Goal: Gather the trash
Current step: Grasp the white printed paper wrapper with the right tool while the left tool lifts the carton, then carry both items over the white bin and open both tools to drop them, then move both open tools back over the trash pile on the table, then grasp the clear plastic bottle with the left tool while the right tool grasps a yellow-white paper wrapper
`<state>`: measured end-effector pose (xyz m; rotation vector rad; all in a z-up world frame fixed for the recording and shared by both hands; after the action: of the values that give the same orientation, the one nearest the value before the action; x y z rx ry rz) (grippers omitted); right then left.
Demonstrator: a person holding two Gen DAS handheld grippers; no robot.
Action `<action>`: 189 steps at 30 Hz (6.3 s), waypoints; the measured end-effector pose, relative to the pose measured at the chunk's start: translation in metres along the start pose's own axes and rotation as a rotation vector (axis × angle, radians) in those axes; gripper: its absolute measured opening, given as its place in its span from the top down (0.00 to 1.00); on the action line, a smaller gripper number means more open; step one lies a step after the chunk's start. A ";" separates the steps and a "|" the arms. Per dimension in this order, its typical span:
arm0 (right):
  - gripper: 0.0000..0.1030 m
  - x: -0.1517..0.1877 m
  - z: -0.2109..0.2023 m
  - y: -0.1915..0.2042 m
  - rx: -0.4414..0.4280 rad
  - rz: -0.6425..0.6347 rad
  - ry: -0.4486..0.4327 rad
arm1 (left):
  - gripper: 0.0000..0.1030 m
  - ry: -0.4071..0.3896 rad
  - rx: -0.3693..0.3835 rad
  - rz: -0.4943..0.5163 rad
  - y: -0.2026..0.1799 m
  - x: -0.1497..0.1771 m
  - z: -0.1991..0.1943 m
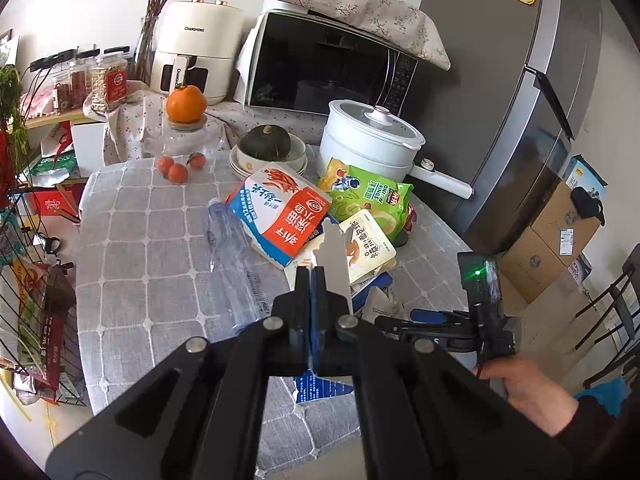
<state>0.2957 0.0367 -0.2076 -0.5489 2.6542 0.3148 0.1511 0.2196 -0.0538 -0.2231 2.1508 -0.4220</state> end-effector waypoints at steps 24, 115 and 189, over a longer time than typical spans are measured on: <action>0.88 0.017 -0.084 -0.057 0.044 0.024 -0.064 | 0.99 -0.018 0.153 0.048 -0.073 -0.003 -0.003; 0.23 0.129 -0.140 -0.261 0.343 0.295 0.043 | 0.01 0.289 -0.104 0.340 -0.159 0.104 0.114; 0.94 -0.068 -0.067 0.039 -0.234 0.095 -0.331 | 0.41 0.250 -0.129 -0.352 0.101 0.038 0.107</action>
<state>0.3130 0.0744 -0.1132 -0.4009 2.3391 0.6884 0.2168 0.2784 -0.1781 -0.6585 2.3920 -0.5340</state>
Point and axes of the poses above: each gripper's, at about its wrist camera, not at the fingertips, and z roughly the way its jaws point, y to its left, x to its underside, the point moved 9 cm from there along z, roughly the way its jaws point, and after that the axes turned 10 degrees about x, right-handed, at the moved point
